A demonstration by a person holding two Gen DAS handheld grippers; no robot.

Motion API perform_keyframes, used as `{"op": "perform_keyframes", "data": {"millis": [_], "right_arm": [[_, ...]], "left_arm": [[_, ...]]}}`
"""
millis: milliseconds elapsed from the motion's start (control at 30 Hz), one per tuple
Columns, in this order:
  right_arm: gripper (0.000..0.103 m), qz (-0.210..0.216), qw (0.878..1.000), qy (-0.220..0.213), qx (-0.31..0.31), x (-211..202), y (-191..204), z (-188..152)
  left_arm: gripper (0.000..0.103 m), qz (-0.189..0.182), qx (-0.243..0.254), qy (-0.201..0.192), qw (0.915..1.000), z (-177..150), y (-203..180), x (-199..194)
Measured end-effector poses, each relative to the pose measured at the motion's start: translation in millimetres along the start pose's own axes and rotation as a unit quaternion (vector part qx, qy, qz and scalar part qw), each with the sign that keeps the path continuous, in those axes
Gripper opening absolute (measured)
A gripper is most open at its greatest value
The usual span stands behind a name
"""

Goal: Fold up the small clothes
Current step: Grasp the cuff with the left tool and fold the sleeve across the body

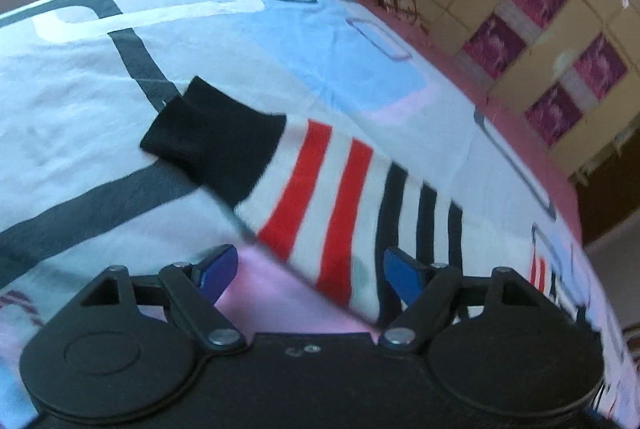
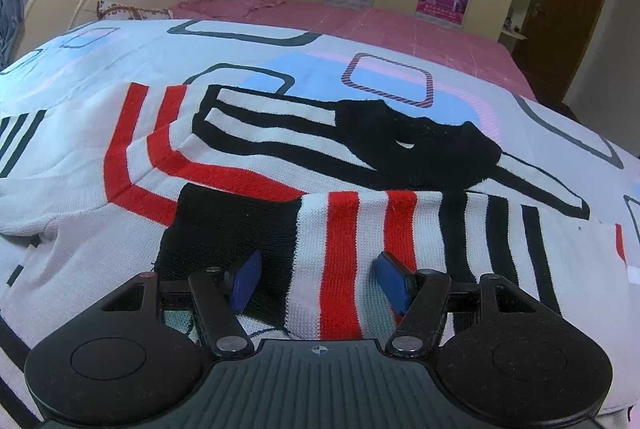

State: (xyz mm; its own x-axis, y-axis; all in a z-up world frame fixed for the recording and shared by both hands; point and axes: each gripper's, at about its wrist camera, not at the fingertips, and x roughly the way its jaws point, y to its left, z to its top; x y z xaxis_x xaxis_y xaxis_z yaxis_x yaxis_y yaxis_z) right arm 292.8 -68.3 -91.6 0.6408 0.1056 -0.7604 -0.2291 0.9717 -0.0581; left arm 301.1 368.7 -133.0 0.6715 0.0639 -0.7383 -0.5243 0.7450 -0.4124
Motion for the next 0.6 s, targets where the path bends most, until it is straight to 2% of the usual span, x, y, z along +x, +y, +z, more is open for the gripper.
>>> {"op": "perform_keyframes", "data": {"millis": [33,133,200,233,333,367,400,500,600], "right_arm": [[0.063,-0.001,1.000,0.000,0.000,0.0,0.3,0.0],[0.063,0.001,1.000,0.000,0.000,-0.1,0.1,0.3],[0.063,0.002,1.000,-0.002,-0.002,-1.8,0.0,2.3],[0.063,0.002,1.000,-0.007,-0.001,-3.5,-0.4,3.3],[0.063,-0.004,1.000,-0.023,0.010,-8.0,-2.7,5.8],[0.063,-0.008,1.000,-0.008,0.007,-2.7,-1.8,5.2],[0.063,-0.004,1.000,0.002,0.009,2.6,-1.8,2.6],[0.063,0.001,1.000,-0.003,0.020,3.2,-6.1,1.5],[0.063,0.003,1.000,-0.001,0.019,3.2,-6.9,2.8]], "left_arm": [[0.073,-0.001,-0.004,-0.006,1.0000,2.2,0.8,2.0],[0.051,0.007,-0.011,-0.024,0.9996,8.3,1.8,9.0],[0.022,0.018,-0.013,-0.034,0.9992,10.7,4.2,12.8],[0.017,0.020,-0.016,-0.036,0.9990,12.2,6.5,14.5],[0.008,0.009,-0.029,-0.040,0.9988,13.7,11.3,14.0],[0.007,0.007,-0.025,-0.041,0.9988,13.7,9.7,12.4],[0.006,0.004,-0.021,-0.043,0.9989,13.9,7.2,10.1],[0.006,-0.016,-0.004,-0.053,0.9985,15.8,-3.4,-0.4],[0.006,-0.035,0.039,-0.068,0.9963,16.8,-24.9,-15.8]]}}
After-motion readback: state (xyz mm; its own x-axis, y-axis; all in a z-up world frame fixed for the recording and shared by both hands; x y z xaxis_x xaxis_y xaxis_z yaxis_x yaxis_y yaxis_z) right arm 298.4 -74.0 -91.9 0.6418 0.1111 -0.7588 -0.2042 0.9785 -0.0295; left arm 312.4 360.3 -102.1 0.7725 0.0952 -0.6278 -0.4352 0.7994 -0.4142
